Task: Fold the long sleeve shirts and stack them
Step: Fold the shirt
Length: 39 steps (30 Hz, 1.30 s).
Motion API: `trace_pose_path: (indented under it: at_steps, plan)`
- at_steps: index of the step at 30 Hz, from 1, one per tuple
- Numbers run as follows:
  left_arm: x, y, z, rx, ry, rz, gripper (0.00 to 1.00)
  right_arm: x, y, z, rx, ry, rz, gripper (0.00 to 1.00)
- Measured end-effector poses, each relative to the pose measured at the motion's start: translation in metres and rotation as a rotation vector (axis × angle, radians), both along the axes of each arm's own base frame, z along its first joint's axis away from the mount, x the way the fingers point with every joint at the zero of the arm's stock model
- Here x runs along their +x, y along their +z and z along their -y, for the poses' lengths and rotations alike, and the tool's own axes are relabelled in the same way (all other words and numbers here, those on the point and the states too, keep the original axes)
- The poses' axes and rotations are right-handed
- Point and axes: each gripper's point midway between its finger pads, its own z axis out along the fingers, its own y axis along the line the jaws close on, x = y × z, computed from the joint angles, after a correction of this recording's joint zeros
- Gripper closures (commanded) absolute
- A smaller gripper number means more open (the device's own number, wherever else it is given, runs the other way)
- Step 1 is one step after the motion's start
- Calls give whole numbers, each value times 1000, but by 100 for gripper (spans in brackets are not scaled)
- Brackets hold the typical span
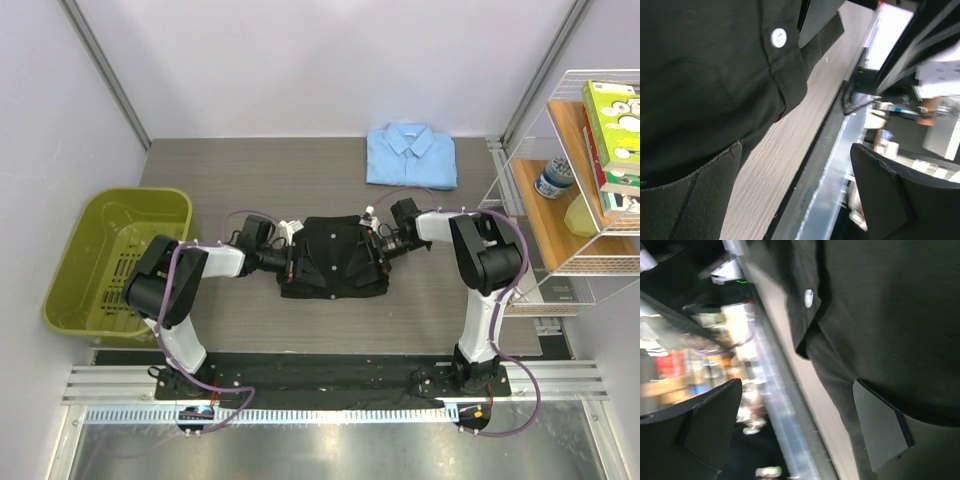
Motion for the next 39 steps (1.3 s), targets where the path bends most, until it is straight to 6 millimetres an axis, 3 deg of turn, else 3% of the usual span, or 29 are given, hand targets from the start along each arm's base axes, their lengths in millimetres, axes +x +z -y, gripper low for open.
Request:
trace_pose_path:
  at_steps: [5, 9, 11, 13, 15, 17, 20, 22, 24, 28, 30, 33, 36, 39]
  plan:
    - [12, -10, -17, -19, 19, -53, 13, 9, -4, 22, 74, -35, -94, 6]
    - [1, -8, -23, -3, -30, -32, 14, 6, -1, 39, 40, -6, -84, 10]
    - [-13, 5, -18, 12, -96, 20, 16, 11, 3, 44, 1, 15, -58, 17]
    - [-14, 34, -6, -5, -149, 103, 18, 23, 12, 46, -28, 25, -12, 28]
    - [0, 65, 9, -37, -171, 203, 20, 48, 26, 44, -46, 18, 82, 36]
    - [30, 95, 22, -65, -151, 318, 24, 71, 42, 39, -56, -8, 184, 47]
    - [76, 111, 34, -77, -98, 403, 32, 97, 57, 29, -66, -38, 279, 57]
    - [110, 95, 38, -50, -42, 399, 36, 112, 54, 20, -80, -43, 312, 61]
    - [135, 62, 32, 9, 18, 349, 43, 125, 38, 16, -116, -48, 317, 64]
    - [153, -11, 6, 167, 87, 220, 51, 141, -11, 17, -218, -46, 277, 68]
    - [149, -23, 0, 190, 80, 187, 53, 143, -31, 19, -249, -43, 241, 69]
    - [133, -23, 2, 226, 21, 235, 53, 152, -28, 20, -281, -37, 268, 69]
    - [80, -21, 14, 259, -110, 243, 46, 167, -24, 14, -307, -1, 367, 69]
    - [19, -11, 26, 240, -242, 214, 34, 160, -25, 1, -308, 76, 427, 66]
